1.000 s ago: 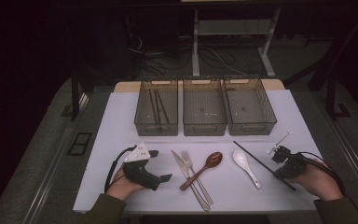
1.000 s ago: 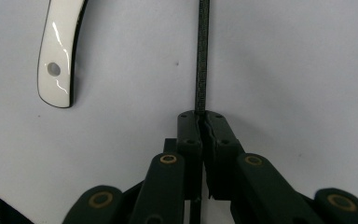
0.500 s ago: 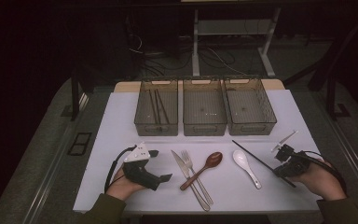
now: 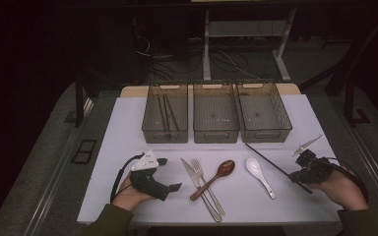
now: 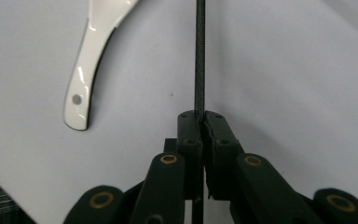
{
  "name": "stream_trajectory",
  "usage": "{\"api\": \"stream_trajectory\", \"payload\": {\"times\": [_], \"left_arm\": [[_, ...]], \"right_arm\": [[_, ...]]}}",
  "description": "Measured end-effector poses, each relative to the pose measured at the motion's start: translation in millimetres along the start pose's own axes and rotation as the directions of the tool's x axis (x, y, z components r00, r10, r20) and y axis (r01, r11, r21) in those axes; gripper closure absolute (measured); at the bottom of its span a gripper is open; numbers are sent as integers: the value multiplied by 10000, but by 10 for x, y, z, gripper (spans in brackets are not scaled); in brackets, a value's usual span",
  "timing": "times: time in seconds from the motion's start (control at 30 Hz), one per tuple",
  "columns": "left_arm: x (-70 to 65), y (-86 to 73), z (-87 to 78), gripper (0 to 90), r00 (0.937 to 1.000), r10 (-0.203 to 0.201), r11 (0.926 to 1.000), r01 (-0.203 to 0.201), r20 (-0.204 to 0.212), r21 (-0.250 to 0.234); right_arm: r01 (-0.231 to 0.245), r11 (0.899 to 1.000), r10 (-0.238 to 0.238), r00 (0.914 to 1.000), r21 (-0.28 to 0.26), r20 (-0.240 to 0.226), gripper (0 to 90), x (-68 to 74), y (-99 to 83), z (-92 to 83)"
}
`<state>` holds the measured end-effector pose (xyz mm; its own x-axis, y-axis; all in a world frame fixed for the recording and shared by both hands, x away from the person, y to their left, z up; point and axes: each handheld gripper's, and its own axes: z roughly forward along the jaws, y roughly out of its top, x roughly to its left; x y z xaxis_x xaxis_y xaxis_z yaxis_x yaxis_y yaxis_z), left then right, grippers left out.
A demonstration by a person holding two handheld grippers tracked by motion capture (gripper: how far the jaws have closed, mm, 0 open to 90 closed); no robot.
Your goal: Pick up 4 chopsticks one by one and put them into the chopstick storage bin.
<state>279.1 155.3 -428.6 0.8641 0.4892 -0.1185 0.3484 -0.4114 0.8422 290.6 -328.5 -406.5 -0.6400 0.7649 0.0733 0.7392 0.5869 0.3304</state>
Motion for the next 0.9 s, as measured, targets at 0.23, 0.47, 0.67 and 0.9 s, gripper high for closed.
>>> {"api": "stream_trajectory", "payload": {"times": [0.23, 0.47, 0.67, 0.9], "left_arm": [[0, -1, 1, 0, 10000, -7, 10000, 7, -7, 0], [-1, -1, 2, 0, 10000, -39, 10000, 39, -6, -40], [-5, -1, 6, 0, 10000, -16, 10000, 16, -22, -31], [-7, 0, 8, 0, 10000, -13, 10000, 13, -31, 12]], "right_arm": [[172, 9982, -204, 9982, -569, -570, 849, -4, -24, -94], [307, 9912, -417, 9956, -1291, -839, 849, 12, -11, -174], [251, 9801, -431, 9952, -1969, -876, 849, 14, 35, -219], [169, 9653, -425, 9948, -2607, -927, 849, 23, 142, -231]]}}
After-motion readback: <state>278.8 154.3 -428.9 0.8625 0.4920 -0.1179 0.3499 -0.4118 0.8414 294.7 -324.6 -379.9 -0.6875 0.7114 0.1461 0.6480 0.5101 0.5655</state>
